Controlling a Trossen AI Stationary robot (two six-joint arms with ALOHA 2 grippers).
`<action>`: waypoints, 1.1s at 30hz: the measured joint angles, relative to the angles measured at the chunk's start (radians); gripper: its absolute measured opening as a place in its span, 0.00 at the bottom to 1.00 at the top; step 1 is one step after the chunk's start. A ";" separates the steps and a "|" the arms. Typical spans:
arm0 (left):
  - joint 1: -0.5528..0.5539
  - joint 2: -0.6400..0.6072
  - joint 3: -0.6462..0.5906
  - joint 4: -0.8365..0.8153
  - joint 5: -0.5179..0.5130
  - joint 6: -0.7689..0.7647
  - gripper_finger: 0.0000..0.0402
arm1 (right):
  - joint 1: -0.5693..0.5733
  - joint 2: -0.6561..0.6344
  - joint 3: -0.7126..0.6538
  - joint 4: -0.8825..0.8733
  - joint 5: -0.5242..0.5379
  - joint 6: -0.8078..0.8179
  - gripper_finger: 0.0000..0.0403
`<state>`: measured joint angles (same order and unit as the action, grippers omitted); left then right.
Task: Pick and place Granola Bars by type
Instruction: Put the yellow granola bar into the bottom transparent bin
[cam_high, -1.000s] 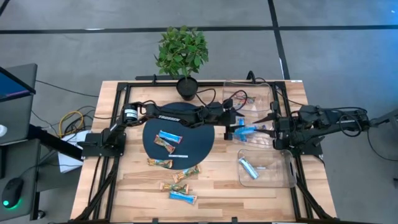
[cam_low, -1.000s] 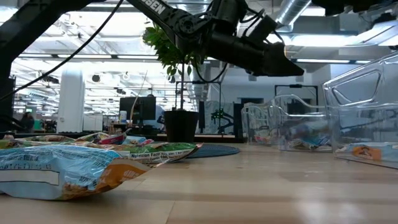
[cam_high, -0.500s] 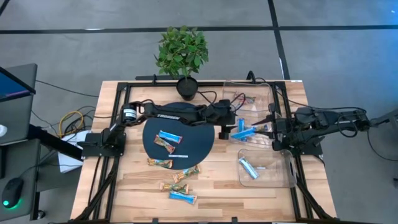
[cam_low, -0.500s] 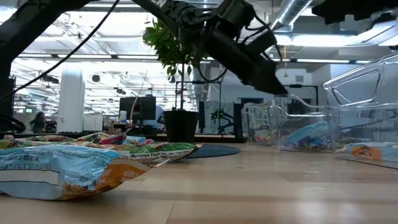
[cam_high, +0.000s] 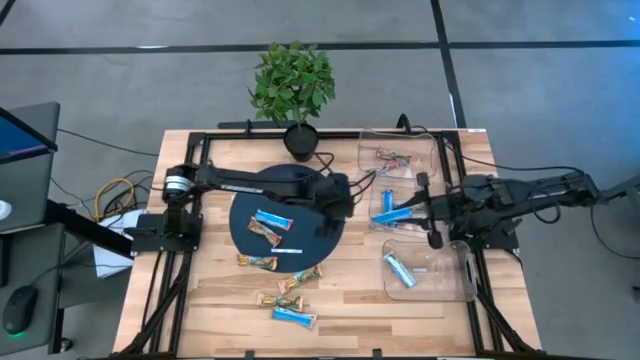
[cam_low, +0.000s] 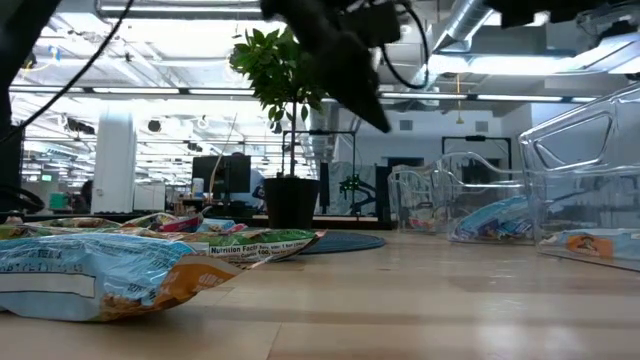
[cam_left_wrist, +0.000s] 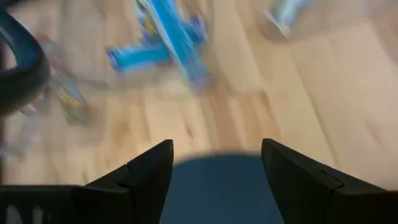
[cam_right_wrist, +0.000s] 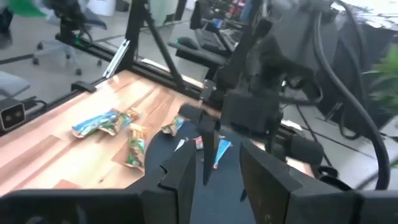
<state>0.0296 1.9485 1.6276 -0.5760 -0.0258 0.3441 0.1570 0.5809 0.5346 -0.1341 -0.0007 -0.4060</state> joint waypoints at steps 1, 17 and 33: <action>-0.007 -0.024 -0.024 -0.019 0.000 -0.011 0.60 | 0.000 0.026 0.000 0.021 -0.001 -0.009 0.29; -0.144 -0.414 -0.637 0.124 -0.073 -0.162 0.60 | -0.002 0.375 -0.001 0.306 -0.003 -0.194 0.29; -0.247 -0.869 -1.069 0.448 -0.396 -0.174 0.60 | -0.009 0.721 0.167 0.528 -0.009 -0.197 0.29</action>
<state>-0.2176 1.0794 0.5589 -0.1284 -0.4218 0.1700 0.1482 1.3017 0.7020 0.3939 -0.0094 -0.6033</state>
